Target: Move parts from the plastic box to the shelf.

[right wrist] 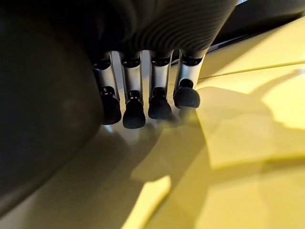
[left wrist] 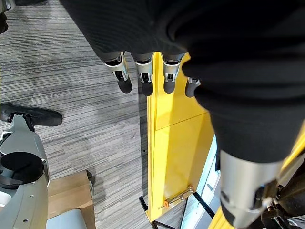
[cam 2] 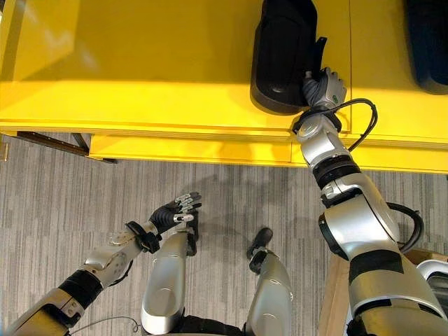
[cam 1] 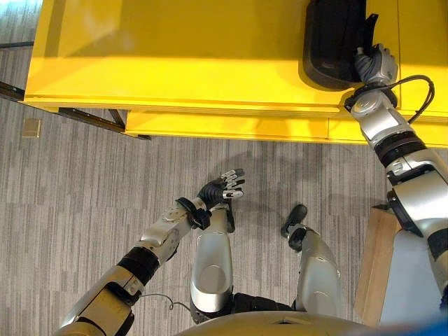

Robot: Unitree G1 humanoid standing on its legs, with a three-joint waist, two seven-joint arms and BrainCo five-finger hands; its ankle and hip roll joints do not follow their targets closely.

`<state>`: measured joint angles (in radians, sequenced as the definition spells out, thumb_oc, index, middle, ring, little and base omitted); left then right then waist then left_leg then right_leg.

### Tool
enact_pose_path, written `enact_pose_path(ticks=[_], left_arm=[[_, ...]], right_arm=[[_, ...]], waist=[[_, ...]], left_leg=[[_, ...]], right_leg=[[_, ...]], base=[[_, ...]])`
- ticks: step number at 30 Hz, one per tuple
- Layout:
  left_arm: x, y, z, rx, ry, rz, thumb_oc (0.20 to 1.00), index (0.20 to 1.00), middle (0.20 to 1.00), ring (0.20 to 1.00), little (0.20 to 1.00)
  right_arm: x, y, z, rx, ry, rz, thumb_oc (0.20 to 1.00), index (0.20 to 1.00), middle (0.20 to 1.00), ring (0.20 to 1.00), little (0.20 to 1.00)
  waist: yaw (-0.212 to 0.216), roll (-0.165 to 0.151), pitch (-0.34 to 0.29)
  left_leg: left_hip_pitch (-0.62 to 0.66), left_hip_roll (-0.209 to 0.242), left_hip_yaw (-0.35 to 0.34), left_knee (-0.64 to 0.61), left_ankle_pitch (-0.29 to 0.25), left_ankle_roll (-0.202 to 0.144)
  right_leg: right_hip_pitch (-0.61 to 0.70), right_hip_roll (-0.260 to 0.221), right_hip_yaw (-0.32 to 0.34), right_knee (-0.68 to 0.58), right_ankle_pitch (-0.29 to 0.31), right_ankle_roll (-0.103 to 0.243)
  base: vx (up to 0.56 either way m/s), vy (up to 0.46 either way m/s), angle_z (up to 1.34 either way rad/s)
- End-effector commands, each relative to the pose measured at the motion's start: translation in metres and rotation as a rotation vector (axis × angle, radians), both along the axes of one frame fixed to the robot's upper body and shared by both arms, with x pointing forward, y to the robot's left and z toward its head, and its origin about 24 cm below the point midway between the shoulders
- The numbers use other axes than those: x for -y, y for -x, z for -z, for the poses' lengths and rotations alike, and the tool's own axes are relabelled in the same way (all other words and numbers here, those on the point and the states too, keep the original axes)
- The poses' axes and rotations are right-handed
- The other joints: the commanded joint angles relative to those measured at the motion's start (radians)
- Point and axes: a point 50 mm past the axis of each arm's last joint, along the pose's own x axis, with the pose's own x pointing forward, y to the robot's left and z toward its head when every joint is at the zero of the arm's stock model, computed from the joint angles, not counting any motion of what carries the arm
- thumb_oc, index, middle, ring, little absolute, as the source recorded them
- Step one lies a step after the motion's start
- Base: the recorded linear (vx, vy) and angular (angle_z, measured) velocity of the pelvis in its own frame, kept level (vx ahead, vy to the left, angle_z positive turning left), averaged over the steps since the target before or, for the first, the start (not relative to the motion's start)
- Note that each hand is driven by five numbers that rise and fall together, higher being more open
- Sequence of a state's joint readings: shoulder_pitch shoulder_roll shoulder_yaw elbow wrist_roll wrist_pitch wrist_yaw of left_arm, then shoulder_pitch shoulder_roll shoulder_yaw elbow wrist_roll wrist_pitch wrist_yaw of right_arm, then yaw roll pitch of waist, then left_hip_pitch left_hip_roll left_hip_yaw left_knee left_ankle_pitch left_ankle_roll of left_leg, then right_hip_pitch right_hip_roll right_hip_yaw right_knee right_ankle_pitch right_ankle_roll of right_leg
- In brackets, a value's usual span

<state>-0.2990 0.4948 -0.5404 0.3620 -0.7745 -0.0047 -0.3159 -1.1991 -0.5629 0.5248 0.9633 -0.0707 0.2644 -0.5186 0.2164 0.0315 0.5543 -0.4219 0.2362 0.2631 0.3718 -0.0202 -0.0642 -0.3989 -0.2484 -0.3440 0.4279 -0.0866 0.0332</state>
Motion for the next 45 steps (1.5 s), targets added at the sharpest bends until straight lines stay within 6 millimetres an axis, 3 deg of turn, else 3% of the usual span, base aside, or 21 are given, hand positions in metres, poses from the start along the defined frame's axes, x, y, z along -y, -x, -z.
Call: enact_pose_path(ticks=[1,16,23,35,45], left_arm=[[0.018,0.008,-0.011,0.043,0.046,0.073,1.0,1.0,1.0,1.0,1.0],[0.009,0.015,-0.009,0.023,0.028,0.081,1.0,1.0,1.0,1.0,1.0],[0.004,0.017,-0.006,0.012,0.017,0.08,1.0,1.0,1.0,1.0,1.0],[-0.002,0.023,-0.001,-0.02,0.004,0.087,1.0,1.0,1.0,1.0,1.0],[-0.004,0.024,0.001,-0.037,-0.005,0.074,1.0,1.0,1.0,1.0,1.0]], right_arm=[[0.009,0.006,-0.058,0.16,0.138,0.067,0.2,0.2,0.2,0.2,0.2],[0.02,0.016,-0.1,0.229,0.347,0.172,0.2,0.2,0.2,0.2,0.2],[0.025,0.022,-0.118,0.258,0.36,0.218,0.2,0.2,0.2,0.2,0.2],[0.034,0.029,-0.134,0.292,0.329,0.263,0.2,0.2,0.2,0.2,0.2],[0.042,0.03,-0.127,0.289,0.259,0.307,0.2,0.2,0.2,0.2,0.2]], waist=[[0.031,0.033,-0.034],[0.049,0.026,-0.034],[0.053,0.017,-0.034],[0.055,0.014,-0.034],[0.062,0.029,-0.034]], left_leg=[[0.01,0.041,-0.024,-0.046,0.039,-0.033],[-0.027,0.048,-0.032,-0.04,0.04,-0.034],[-0.029,0.051,-0.033,-0.034,0.036,-0.034],[-0.028,0.053,-0.036,-0.02,0.027,-0.033],[-0.069,0.051,-0.05,0.008,0.021,-0.03]], right_leg=[[-0.032,-0.066,-0.003,0.141,-0.042,0.096],[-0.069,-0.059,-0.019,0.158,-0.044,0.088],[-0.069,-0.055,-0.025,0.164,-0.049,0.083],[-0.068,-0.053,-0.025,0.185,-0.062,0.077],[-0.105,-0.061,-0.032,0.239,-0.086,0.067]], base=[[0.0,0.0,0.0],[0.01,-0.015,0.0],[0.03,-0.019,0.04],[0.03,-0.006,0.0],[0.04,-0.024,0.04]])
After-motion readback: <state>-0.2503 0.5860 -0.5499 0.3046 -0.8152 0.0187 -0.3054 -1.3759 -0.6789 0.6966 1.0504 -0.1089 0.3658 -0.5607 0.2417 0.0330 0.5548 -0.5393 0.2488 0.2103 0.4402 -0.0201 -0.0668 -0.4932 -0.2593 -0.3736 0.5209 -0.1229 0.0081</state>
